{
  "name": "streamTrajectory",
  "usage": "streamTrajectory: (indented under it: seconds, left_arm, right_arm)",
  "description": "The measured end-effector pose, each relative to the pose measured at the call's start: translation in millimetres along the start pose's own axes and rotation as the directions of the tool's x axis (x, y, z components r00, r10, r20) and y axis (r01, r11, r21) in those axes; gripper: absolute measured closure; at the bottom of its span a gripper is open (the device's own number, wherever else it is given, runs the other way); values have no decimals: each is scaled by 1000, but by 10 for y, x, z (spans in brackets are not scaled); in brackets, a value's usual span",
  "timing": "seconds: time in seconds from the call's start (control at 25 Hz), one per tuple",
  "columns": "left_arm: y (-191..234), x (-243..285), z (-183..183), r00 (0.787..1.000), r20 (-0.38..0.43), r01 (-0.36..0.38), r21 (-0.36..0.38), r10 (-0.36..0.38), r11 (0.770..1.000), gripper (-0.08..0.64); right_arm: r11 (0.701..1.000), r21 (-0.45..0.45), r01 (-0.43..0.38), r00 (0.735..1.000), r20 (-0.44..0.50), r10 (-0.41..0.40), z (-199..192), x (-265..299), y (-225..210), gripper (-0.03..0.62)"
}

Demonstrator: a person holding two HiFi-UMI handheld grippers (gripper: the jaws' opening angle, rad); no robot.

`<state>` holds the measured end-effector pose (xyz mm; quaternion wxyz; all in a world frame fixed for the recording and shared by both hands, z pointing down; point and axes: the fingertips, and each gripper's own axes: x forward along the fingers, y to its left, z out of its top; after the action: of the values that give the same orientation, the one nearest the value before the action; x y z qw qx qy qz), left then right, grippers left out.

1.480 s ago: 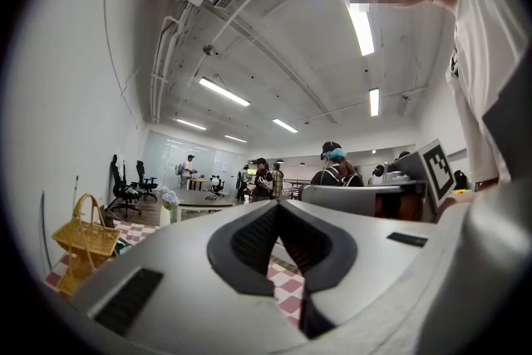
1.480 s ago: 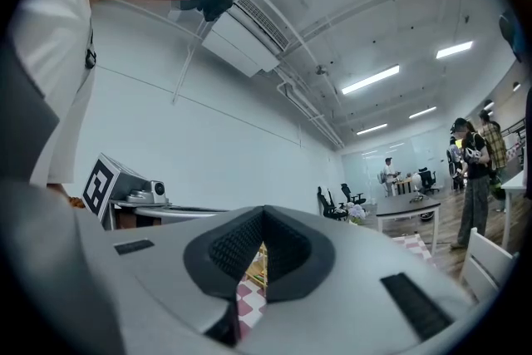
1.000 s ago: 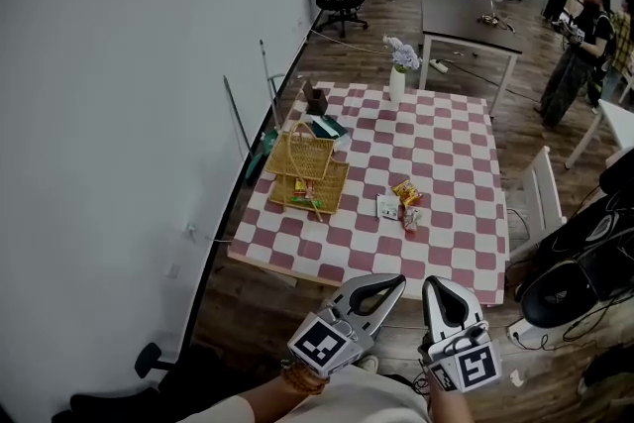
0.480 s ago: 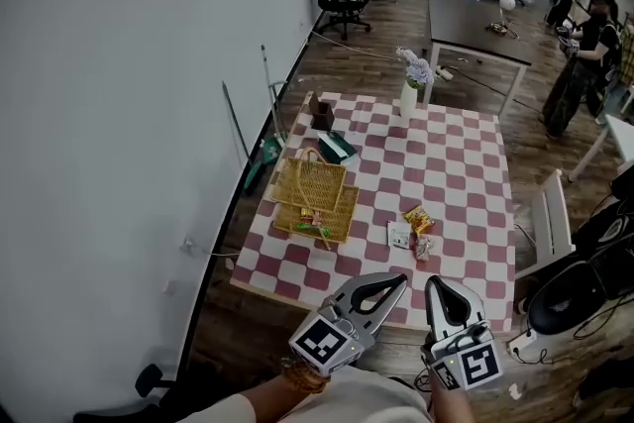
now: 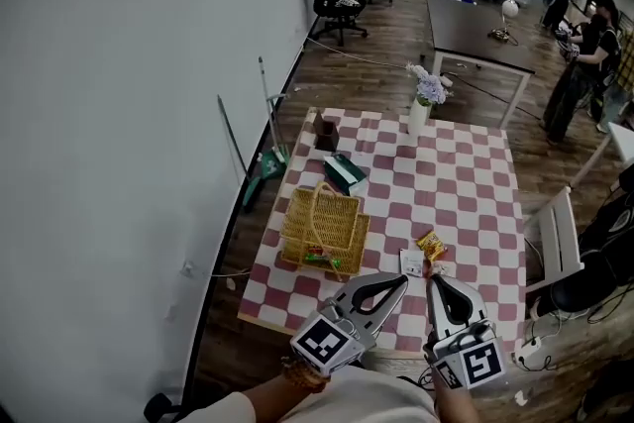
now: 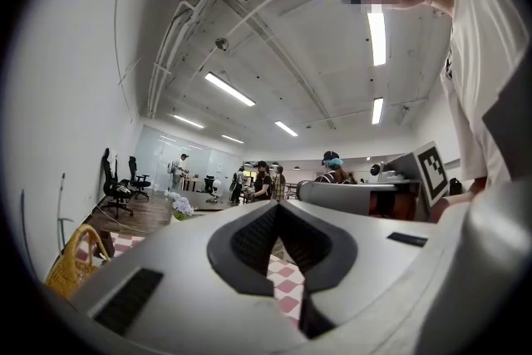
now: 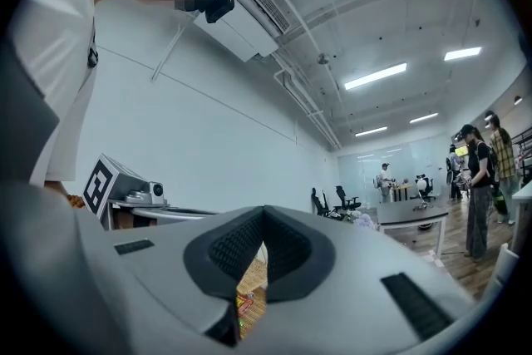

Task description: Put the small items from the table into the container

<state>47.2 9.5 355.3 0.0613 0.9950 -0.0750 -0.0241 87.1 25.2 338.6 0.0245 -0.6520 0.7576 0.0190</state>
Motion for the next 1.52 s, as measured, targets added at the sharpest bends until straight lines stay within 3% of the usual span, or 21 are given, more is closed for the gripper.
streamTrajectory:
  seconds: [0.44, 0.84, 1.32, 1.52]
  left_arm:
    - [417, 17, -20, 1000, -6, 27, -17, -27, 999, 549]
    - [301, 200, -68, 1000, -20, 5, -35, -5, 999, 549]
    - [30, 423, -571, 994, -104, 25, -116, -37, 993, 549]
    - [0, 529, -661, 990, -131, 35, -116, -51, 993, 549]
  right_arm:
    - [1000, -1, 18, 1000, -22, -18, -107, 432, 18, 583]
    - [1000, 2, 23, 999, -36, -23, -119, 296, -213, 583]
    - [997, 59, 40, 989, -147, -31, -643, -67, -449, 583]
    - [998, 60, 33, 984, -179, -22, -741, -90, -541, 581]
